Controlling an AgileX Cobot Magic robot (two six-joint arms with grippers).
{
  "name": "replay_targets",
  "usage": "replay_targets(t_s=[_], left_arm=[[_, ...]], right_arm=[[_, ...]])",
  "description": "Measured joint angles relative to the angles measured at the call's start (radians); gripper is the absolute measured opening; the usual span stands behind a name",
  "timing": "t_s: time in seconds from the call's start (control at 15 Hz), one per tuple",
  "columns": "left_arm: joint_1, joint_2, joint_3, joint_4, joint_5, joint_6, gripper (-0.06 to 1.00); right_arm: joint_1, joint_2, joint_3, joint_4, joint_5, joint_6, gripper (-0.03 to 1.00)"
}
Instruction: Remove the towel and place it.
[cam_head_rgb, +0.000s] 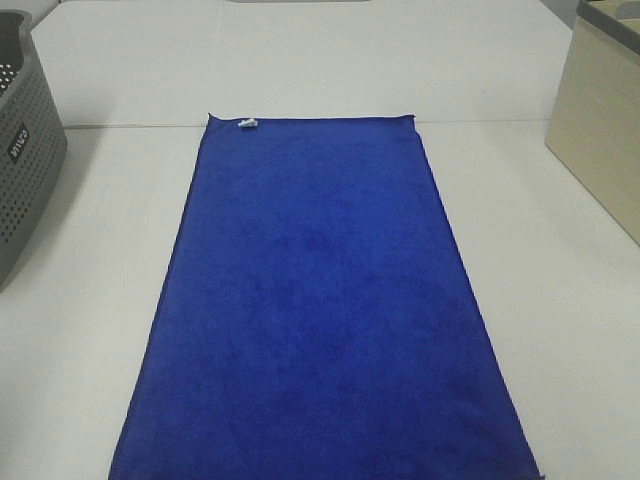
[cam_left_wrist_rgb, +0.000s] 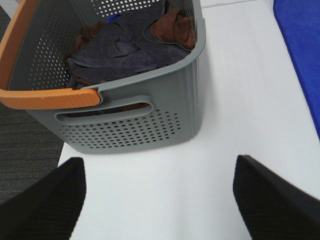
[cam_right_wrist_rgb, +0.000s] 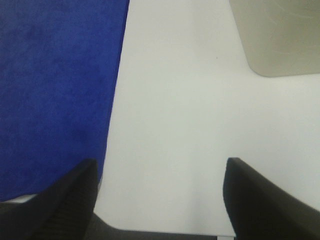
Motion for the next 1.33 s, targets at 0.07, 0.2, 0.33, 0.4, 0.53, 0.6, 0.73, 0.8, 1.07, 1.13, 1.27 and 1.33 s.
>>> replay_targets(t_s=[0.07,0.2,0.33,0.4,0.53,0.6,0.73,0.8,1.07,1.13,1.27,1.33], left_arm=[[0.000,-0.035,0.000,-0.009,0.017,0.000,0.76],[0.000,-0.119,0.022,-0.033,0.045,-0.002,0.76],[0.000,-0.253,0.048,-0.044,0.104,-0.003,0.76],[0.000,-0.299,0.048,-0.052,0.107,-0.003,0.76],[0.000,-0.366,0.040,-0.062,0.136,-0.002,0.76],[0.000,-0.387,0.022,-0.083,0.177,0.007,0.76],[-0.009,-0.410,0.005,-0.113,0.238,0.029,0.76],[-0.021,-0.413,0.005,-0.121,0.247,0.035,0.76],[-0.097,-0.416,-0.001,-0.128,0.284,0.041,0.76],[-0.098,-0.416,-0.001,-0.127,0.314,0.044,0.76],[-0.099,-0.416,0.014,-0.126,0.367,0.046,0.76],[-0.100,-0.416,0.015,-0.125,0.372,0.046,0.76]], right_arm=[[0.000,-0.052,0.000,0.000,0.000,-0.008,0.70],[0.000,-0.162,0.000,0.000,0.001,-0.010,0.70],[0.000,-0.244,0.000,-0.035,0.009,-0.015,0.70],[0.000,-0.246,0.000,-0.061,0.033,-0.015,0.70],[0.000,-0.246,0.023,-0.081,0.065,-0.016,0.70],[0.000,-0.246,0.035,-0.080,0.067,-0.017,0.70],[0.000,-0.246,0.062,-0.068,0.067,-0.026,0.70],[0.000,-0.246,0.066,-0.062,0.064,-0.036,0.70],[0.000,-0.246,0.066,-0.051,0.062,-0.043,0.70],[0.000,-0.246,0.066,-0.050,0.068,-0.043,0.70],[0.000,-0.246,0.066,-0.048,0.076,-0.043,0.70],[0.000,-0.246,0.066,-0.047,0.076,-0.042,0.70]])
